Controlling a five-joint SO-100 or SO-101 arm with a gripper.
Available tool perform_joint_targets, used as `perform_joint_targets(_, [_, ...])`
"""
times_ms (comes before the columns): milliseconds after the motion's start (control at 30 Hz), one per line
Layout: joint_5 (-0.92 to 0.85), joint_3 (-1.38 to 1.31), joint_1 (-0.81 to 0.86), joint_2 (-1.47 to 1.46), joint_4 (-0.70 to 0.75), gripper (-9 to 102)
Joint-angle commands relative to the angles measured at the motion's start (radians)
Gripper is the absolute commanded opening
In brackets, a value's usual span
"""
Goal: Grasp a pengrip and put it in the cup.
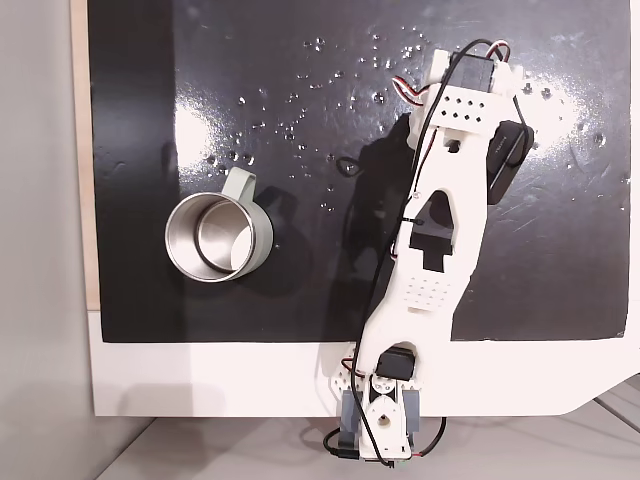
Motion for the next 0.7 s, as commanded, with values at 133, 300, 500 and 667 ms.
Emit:
perform_joint_targets(133, [0.002, -0.012, -0.023, 0.067, 0.044, 0])
perform_joint_targets(300, [-0.02, 0.115, -0.034, 0.29, 0.078, 0])
perform_joint_targets(500, [-0.143, 0.295, -0.103, 0.626, 0.133, 0])
perform_joint_targets(667, [-0.259, 0.534, -0.202, 0.925, 0.135, 0])
